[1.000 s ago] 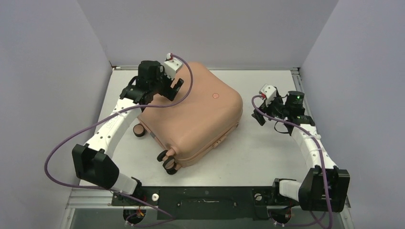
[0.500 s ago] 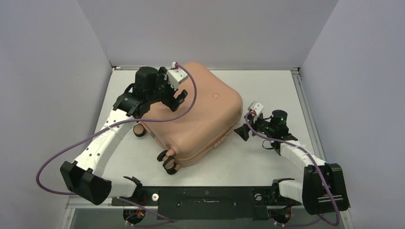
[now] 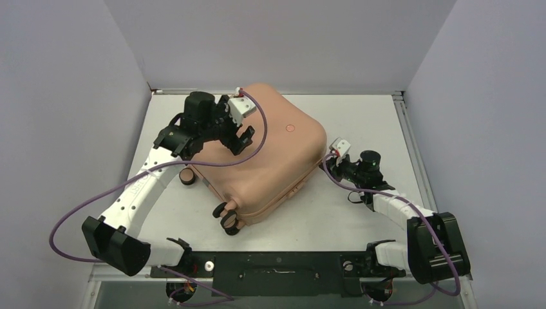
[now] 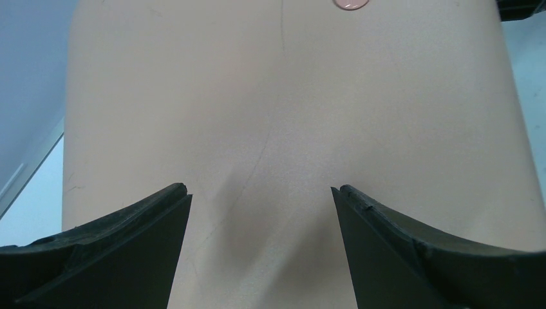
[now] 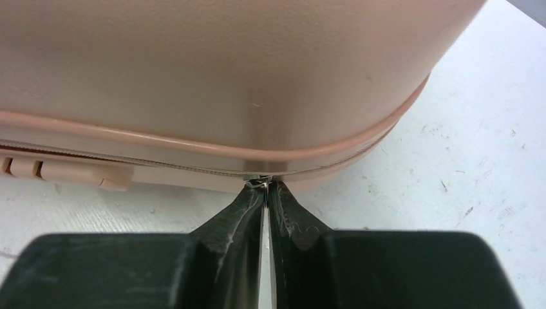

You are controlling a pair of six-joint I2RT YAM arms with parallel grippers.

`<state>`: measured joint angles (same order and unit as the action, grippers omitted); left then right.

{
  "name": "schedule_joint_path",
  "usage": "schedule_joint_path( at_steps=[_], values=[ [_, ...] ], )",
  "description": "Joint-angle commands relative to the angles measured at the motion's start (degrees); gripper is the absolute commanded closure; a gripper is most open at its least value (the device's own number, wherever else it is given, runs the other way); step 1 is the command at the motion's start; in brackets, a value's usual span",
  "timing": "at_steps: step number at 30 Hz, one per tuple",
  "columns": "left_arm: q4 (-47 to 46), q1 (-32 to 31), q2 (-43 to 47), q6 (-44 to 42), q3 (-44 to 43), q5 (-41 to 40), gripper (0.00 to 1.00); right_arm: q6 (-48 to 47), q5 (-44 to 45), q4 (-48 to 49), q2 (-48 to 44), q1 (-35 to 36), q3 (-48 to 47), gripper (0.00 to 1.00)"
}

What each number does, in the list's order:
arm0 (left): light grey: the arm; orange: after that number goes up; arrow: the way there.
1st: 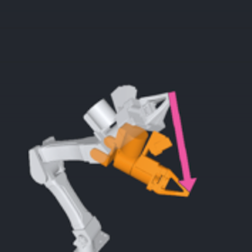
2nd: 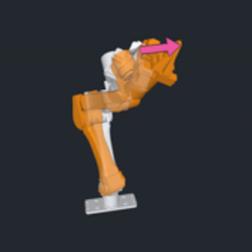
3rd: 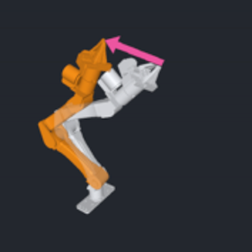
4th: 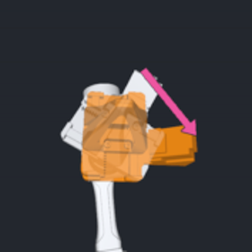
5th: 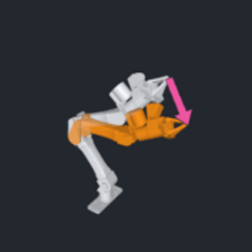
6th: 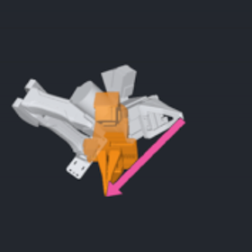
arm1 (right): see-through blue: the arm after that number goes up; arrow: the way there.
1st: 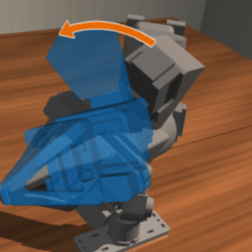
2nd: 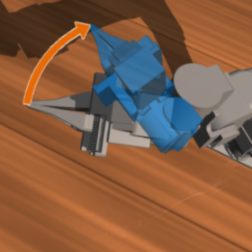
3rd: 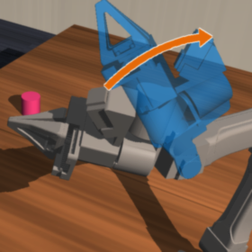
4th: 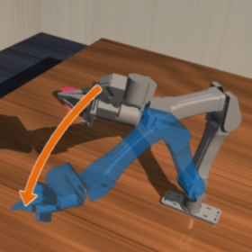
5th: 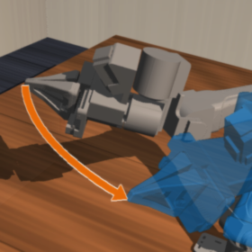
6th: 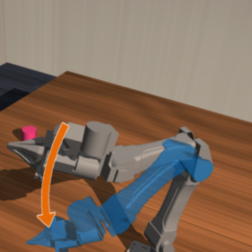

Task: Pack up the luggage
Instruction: Zip the luggage at the center of the board.

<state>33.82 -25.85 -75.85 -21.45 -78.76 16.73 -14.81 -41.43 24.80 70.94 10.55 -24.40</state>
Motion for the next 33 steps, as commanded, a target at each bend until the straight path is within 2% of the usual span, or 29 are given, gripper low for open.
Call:
schedule_joint_path(
  at_steps=[1,8,17,24,28,33],
  values=[
    [2.71,-1.31,-0.32,0.0,-5.26,8.63,0.17,-2.74,-0.78,1.37,-0.27,-0.18,-2.31,0.94],
    [12.69,-3.15,0.44,-6.05,-4.91,21.64,0.24,-3.99,2.55,-2.41,-1.15,-2.74,-3.97,0.95],
    [17.04,-5.98,3.14,-11.93,2.73,18.71,0.36,-4.18,12.11,-3.45,0.86,-5.48,-6.91,0.95],
    [18.62,-7.1,5.06,-14.11,7.68,17.55,0.51,-1.37,21.63,-2.94,6.26,-5.46,-12.28,0.95],
    [19.77,-7.78,5.38,-15.13,9.15,17.38,0.53,-0.77,26.58,-2.33,9.4,-5.32,-14.9,0.95],
    [20.33,-8.42,5.11,-15.79,10.19,17.4,0.55,-0.49,26.67,-1.85,18.37,-5.34,-21.91,0.95]
  ],
)
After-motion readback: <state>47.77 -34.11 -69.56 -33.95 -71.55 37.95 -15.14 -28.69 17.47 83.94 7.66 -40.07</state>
